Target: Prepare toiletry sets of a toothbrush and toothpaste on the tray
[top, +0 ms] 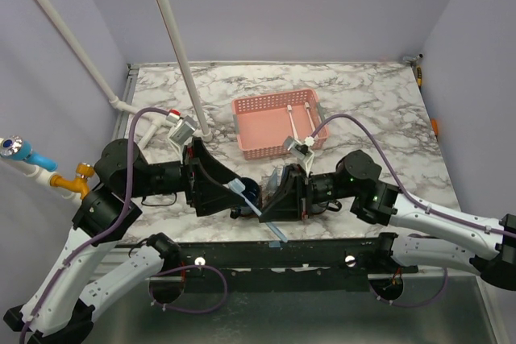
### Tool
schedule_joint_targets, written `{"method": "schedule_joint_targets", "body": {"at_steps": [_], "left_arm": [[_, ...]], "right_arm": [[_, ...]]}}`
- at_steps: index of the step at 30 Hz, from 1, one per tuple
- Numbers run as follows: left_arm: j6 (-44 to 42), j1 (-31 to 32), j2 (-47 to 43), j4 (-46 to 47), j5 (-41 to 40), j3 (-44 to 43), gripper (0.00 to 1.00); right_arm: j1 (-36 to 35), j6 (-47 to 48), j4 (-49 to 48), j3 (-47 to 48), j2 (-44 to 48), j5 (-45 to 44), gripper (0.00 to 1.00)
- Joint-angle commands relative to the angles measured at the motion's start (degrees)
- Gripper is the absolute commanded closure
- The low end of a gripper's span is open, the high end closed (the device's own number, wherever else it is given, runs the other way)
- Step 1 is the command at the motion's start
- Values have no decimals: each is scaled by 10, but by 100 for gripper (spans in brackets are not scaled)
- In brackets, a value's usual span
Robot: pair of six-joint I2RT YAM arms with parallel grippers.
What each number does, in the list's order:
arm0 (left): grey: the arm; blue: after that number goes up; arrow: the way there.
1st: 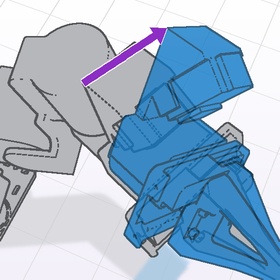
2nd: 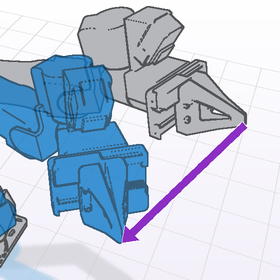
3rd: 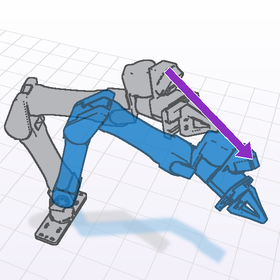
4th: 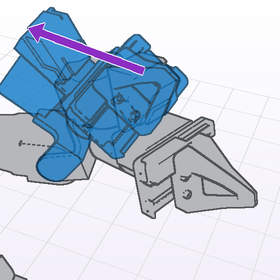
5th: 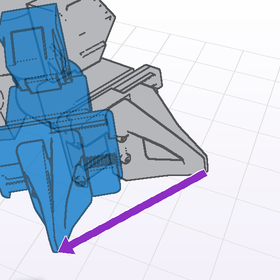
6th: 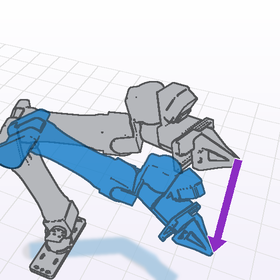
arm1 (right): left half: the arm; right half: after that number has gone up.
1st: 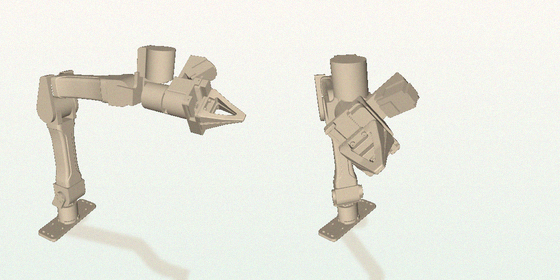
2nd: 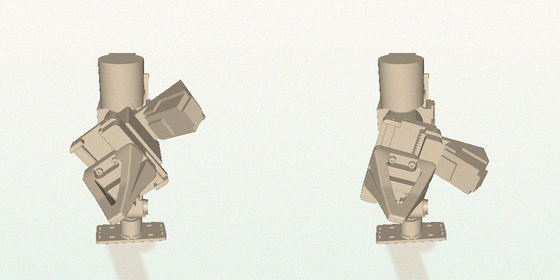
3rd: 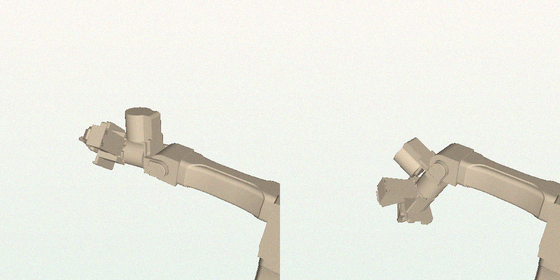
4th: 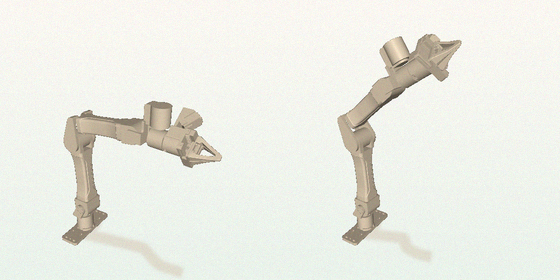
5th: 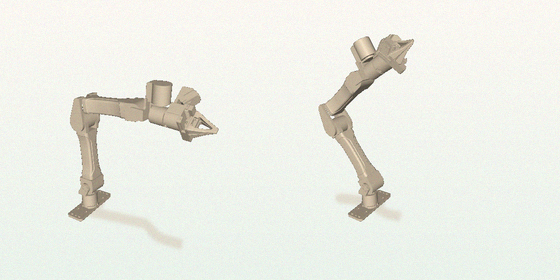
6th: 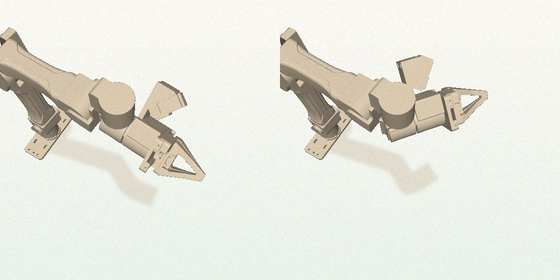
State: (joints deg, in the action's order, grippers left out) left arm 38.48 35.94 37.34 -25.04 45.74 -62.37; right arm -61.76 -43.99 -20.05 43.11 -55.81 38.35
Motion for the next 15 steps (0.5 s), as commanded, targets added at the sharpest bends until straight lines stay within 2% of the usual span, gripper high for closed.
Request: {"method": "schedule_joint_targets", "body": {"at_steps": [1, 8, 15], "left_arm": [[-32, -3, 0, -60, 38, -22, 9], [-69, -3, -3, -113, 32, -29, 16], [-89, -3, -8, -128, 34, -29, 22]], "right_arm": [[-7, 41, 59, 31, -1, 40, 99], [-8, 44, 81, 49, -25, 45, 99], [-14, 30, 65, 50, -41, 53, 99]]}}
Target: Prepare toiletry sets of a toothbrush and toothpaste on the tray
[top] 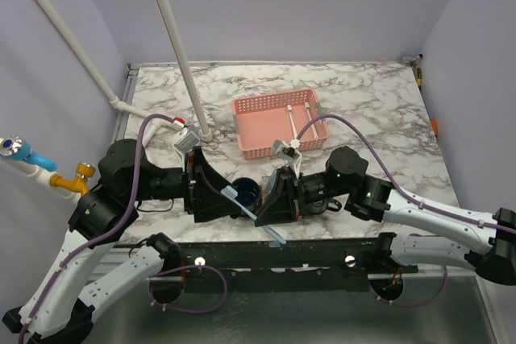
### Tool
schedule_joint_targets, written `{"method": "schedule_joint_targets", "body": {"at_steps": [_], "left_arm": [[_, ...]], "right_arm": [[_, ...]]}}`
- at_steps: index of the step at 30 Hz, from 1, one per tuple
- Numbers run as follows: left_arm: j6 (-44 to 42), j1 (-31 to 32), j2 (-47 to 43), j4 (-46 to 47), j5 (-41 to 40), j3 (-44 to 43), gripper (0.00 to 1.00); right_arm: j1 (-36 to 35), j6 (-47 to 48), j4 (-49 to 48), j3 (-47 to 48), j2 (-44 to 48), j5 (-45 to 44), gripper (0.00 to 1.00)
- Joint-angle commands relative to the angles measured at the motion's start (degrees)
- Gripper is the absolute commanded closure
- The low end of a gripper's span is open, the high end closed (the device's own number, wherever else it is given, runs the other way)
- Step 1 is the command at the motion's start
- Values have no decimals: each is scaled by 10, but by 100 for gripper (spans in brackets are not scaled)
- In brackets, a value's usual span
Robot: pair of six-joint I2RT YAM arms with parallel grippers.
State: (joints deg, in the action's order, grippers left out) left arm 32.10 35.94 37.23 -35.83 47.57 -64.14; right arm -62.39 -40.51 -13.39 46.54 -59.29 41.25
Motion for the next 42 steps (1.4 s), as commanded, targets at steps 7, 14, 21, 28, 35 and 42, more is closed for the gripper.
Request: {"method": "schedule_joint_targets", "body": {"at_steps": [7, 14, 21, 28, 35, 42], "left_arm": [[-35, -3, -14, -23, 28, -10, 37], [-48, -3, -10, -32, 32, -9, 54], [-59, -3, -10, -39, 34, -7, 65], [-63, -3, -6, -42, 36, -5, 64], [-67, -3, -2, -45, 34, -4, 63], [-68, -4, 0, -45, 31, -4, 62]], "right_arm": [[-11, -15, -10, 18, -21, 26, 99], [-13, -20, -21, 15, -21, 23, 99], [-15, -23, -25, 12, -18, 25, 99], [-17, -23, -28, 8, -12, 26, 99], [-21, -19, -27, 8, -9, 26, 99], [-24, -18, -25, 6, -8, 24, 99]]}}
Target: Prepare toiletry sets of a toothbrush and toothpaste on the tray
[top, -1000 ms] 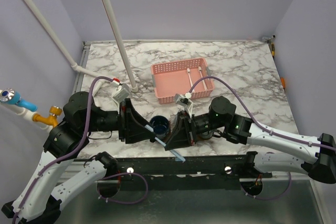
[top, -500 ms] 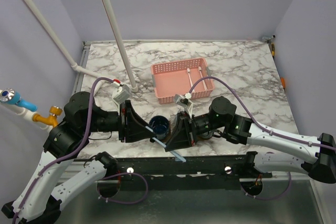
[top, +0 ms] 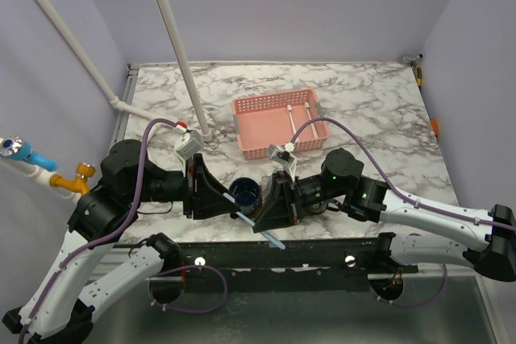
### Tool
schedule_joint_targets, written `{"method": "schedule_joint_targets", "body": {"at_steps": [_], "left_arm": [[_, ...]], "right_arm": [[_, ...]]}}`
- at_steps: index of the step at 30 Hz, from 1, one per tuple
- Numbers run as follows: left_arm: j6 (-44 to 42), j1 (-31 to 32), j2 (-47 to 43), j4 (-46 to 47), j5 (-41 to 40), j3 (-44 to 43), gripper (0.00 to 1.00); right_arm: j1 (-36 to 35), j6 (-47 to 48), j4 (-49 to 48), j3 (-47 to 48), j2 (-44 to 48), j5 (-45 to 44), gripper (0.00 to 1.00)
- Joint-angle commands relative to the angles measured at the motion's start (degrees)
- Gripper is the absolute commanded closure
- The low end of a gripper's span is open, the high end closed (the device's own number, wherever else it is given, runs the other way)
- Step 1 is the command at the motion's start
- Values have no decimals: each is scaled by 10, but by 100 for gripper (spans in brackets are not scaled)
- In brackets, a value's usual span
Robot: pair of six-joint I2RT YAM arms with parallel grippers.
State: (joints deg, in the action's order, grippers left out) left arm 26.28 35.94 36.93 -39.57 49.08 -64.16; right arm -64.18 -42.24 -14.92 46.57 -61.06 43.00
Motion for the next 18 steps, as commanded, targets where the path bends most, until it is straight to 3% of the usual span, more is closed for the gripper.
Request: {"method": "schedule_joint_targets", "body": {"at_steps": [1, 11, 15, 18], "left_arm": [[-10, -3, 3, -8, 17, -4, 62], [-18, -3, 3, -12, 23, -4, 80], [-22, -3, 3, -12, 28, 1, 100], [-25, -4, 4, -14, 21, 9, 100]], "right_arm": [[-6, -1, -10, 5, 10, 7, 99], [-7, 1, -9, 0, 15, 2, 99], [-7, 1, -9, -3, 19, -3, 99], [-7, 5, -1, -7, 25, -15, 96]]}}
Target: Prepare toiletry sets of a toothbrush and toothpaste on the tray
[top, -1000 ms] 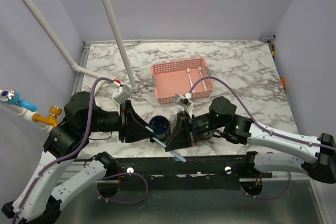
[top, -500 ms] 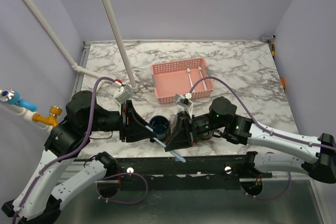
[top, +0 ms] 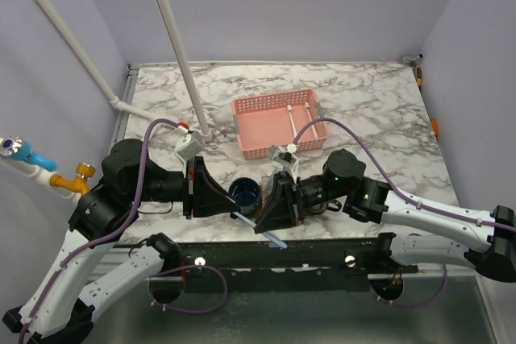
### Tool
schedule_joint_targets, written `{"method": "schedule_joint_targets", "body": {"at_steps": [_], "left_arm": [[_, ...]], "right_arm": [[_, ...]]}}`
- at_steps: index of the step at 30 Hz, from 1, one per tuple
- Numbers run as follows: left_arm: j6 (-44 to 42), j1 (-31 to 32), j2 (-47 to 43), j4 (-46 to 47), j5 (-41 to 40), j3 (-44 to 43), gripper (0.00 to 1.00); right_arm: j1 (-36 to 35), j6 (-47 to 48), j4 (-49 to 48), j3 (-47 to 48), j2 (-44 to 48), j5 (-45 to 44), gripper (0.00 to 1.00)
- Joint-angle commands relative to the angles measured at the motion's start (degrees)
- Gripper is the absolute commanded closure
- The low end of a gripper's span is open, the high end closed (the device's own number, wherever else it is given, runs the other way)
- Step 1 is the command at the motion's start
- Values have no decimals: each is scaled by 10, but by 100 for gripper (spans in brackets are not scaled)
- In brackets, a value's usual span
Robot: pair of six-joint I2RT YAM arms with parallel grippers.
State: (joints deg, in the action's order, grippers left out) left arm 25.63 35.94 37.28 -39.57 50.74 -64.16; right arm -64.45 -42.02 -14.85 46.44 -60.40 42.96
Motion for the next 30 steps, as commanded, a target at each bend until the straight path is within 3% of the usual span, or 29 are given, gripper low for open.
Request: {"method": "schedule_joint_targets", "body": {"at_steps": [1, 12, 22, 30], "left_arm": [[-18, -3, 0, -13, 4, 13, 100], [-1, -3, -25, -18, -62, 18, 100], [23, 34, -47, -37, -200, 32, 100], [41, 199, -15, -64, -454, 22, 100]], "right_arm": [[-4, 4, 1, -8, 21, -19, 93], [-4, 45, 92, 6, 57, -99, 45], [-4, 89, 268, 54, 133, -360, 41], [-4, 93, 334, 68, 143, -501, 41]]}}
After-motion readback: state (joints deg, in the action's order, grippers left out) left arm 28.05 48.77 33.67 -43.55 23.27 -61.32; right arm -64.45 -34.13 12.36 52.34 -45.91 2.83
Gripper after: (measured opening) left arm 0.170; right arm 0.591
